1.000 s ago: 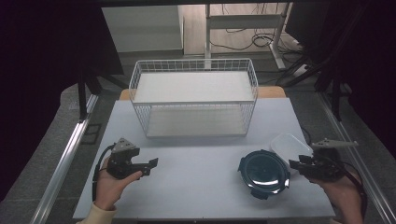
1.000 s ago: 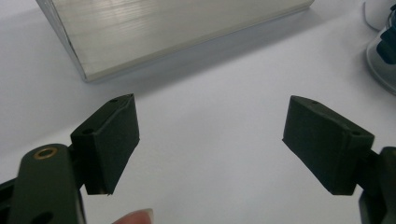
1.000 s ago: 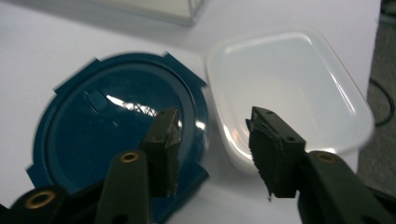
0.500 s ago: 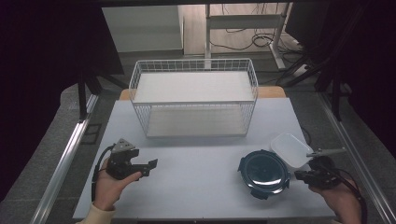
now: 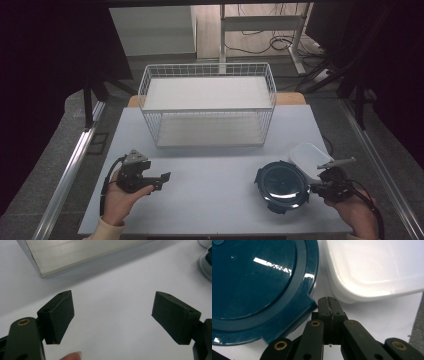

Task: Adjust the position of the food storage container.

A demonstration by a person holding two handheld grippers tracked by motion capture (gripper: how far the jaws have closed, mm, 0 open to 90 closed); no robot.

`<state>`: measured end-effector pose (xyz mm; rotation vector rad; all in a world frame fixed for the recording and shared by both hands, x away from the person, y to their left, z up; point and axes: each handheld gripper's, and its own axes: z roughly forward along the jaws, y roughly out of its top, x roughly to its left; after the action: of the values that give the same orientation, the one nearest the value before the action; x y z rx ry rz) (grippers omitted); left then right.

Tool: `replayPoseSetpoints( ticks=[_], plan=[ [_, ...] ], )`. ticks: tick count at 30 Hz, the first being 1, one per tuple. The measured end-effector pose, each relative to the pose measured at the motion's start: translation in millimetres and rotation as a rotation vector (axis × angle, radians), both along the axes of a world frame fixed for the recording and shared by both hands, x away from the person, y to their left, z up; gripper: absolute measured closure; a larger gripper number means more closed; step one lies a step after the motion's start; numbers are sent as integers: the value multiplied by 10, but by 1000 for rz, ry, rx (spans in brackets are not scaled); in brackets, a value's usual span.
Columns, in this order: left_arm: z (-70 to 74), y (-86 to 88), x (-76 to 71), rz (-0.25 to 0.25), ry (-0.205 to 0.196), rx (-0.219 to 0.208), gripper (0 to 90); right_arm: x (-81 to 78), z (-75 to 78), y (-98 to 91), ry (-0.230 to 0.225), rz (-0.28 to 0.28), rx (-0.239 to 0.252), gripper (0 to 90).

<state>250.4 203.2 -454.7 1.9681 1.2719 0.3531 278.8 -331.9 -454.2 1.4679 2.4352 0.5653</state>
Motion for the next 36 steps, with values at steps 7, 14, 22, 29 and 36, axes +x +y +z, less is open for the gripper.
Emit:
replayPoseSetpoints(
  ticks=[7, 14, 22, 29, 36],
  plan=[
    [-27, -19, 13, -6, 4, 12, 180, 1, 0, 106, 3, 44, 22, 893],
    [-32, -34, 12, -10, 5, 13, 180, 7, -6, 188, -11, 53, 11, 893],
    [-53, -46, 22, -14, 12, 16, 180, 18, -19, 309, -30, 70, 5, 893],
    [-64, -45, 31, -14, 15, 18, 181, 38, -29, 404, -42, 89, 2, 893],
    [-66, -53, 32, -16, 15, 19, 181, 53, -37, 472, -52, 93, 3, 893]
  ],
)
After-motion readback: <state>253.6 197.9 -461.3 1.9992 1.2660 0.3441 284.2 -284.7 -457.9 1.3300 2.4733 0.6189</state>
